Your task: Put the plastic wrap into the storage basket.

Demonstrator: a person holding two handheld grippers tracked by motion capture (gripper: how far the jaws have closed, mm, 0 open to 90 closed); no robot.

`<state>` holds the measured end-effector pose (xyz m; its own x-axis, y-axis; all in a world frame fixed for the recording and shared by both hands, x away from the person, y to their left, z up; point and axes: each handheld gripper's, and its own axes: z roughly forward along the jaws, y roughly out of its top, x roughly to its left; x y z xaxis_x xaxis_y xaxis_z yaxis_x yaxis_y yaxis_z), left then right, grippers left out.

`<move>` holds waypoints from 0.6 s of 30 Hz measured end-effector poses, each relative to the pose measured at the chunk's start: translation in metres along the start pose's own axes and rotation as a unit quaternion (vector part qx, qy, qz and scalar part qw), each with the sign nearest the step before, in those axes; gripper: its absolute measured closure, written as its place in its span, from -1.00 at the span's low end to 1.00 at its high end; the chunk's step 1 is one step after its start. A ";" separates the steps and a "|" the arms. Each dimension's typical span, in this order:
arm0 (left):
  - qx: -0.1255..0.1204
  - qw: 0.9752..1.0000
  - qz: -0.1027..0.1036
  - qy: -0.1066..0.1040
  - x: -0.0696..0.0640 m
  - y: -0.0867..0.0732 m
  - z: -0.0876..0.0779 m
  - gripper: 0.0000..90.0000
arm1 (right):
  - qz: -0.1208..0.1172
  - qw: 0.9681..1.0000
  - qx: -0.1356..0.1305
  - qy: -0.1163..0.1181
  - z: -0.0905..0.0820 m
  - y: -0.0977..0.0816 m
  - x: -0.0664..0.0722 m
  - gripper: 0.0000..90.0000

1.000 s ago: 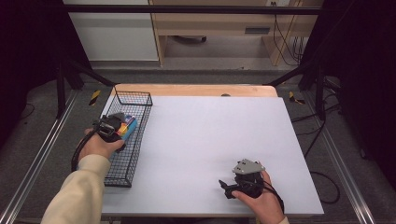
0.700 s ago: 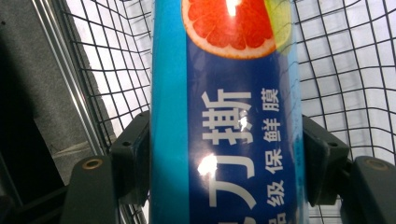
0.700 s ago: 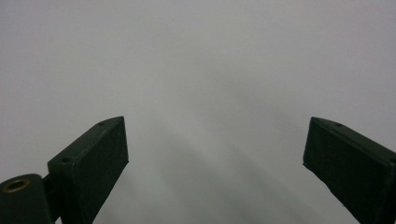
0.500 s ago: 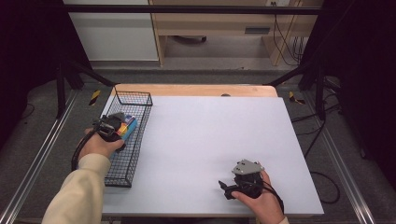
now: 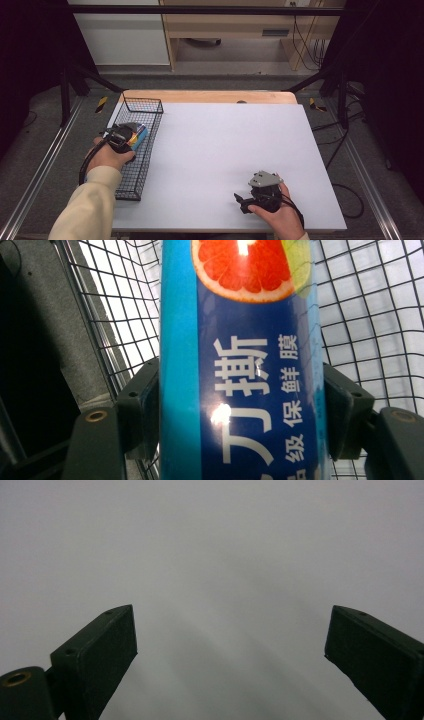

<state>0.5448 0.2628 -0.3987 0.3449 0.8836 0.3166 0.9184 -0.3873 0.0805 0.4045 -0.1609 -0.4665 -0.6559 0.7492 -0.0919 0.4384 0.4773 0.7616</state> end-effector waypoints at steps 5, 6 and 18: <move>0.001 1.000 0.006 0.003 0.000 0.000 0.000 -0.32 | 0.002 1.000 0.003 0.005 0.000 0.000 0.000 -0.85; 0.001 1.000 0.007 0.004 0.000 0.000 0.000 -0.32 | 0.004 1.000 0.003 0.005 0.000 0.000 0.001 -0.85; -0.039 0.999 0.009 -0.007 0.004 -0.006 -0.007 -0.61 | -0.002 1.000 0.006 0.004 0.001 0.000 0.001 -0.85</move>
<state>0.5391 0.2673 -0.3909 0.3648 0.8795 0.3057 0.8940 -0.4226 0.1489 0.4044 -0.1594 -0.4676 -0.6627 0.7436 -0.0885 0.4431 0.4847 0.7541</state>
